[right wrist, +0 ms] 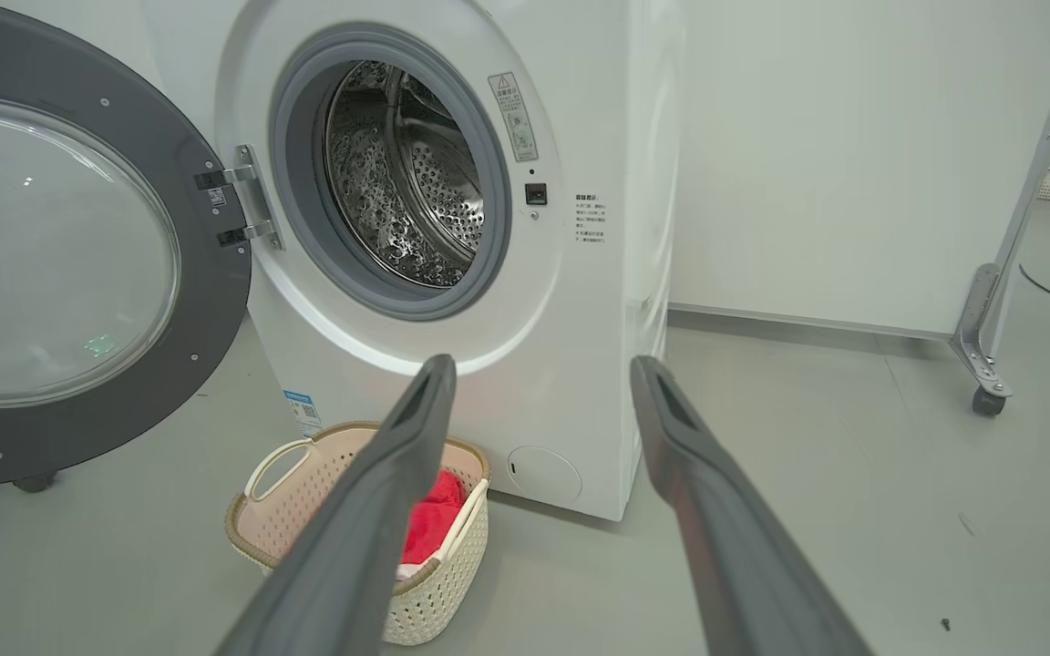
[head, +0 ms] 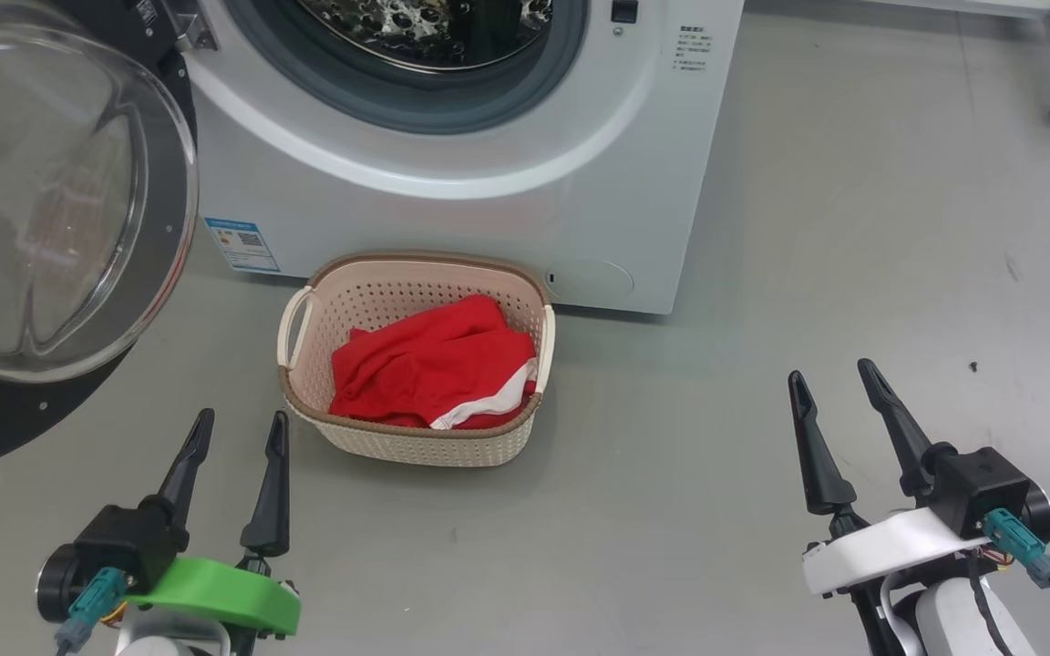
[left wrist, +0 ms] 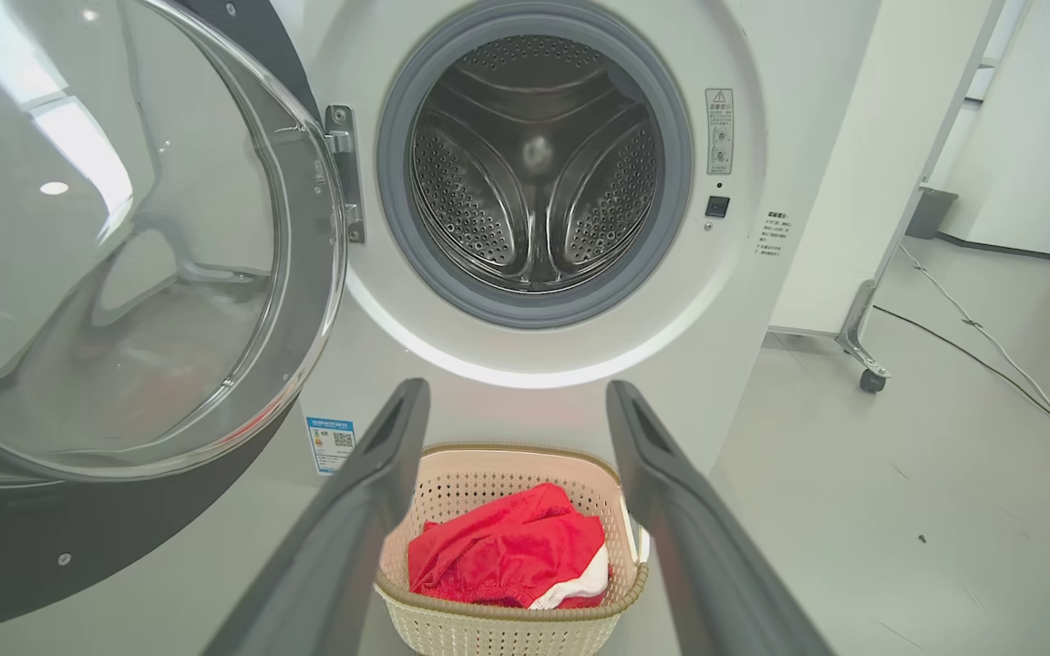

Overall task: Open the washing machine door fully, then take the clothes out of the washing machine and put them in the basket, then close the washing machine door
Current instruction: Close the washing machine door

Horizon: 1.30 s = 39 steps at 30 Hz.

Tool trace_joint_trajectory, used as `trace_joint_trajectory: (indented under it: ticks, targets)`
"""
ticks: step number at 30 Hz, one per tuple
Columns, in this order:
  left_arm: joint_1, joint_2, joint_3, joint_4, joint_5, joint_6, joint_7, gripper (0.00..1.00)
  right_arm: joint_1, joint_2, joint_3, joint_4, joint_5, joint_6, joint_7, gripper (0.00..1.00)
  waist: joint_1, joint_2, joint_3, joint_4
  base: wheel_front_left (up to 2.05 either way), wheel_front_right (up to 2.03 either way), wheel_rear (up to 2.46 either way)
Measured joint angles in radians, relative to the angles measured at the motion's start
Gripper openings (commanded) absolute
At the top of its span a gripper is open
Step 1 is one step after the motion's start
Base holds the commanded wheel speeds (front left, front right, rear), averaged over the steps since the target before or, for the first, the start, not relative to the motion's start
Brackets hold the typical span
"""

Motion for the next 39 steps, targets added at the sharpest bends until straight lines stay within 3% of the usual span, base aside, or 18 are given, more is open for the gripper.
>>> trace_joint_trajectory:
  ticks: [25, 39]
  targets:
    - [-0.005, -0.003, 0.014, 0.018, -0.009, 0.002, 0.000, 1.00, -0.020, -0.003, 0.052, 0.015, 0.001, 0.016, 0.000, 1.00, 0.0000, 0.0000, 0.015, 0.300, 0.00, 0.00, 0.00]
    - [-0.004, -0.003, 0.041, 0.003, -0.007, 0.011, 0.000, 1.00, -0.020, -0.002, 0.081, 0.034, 0.002, 0.017, 0.000, 1.00, 0.0000, 0.0000, -0.018, 0.404, 0.00, 0.00, 0.00]
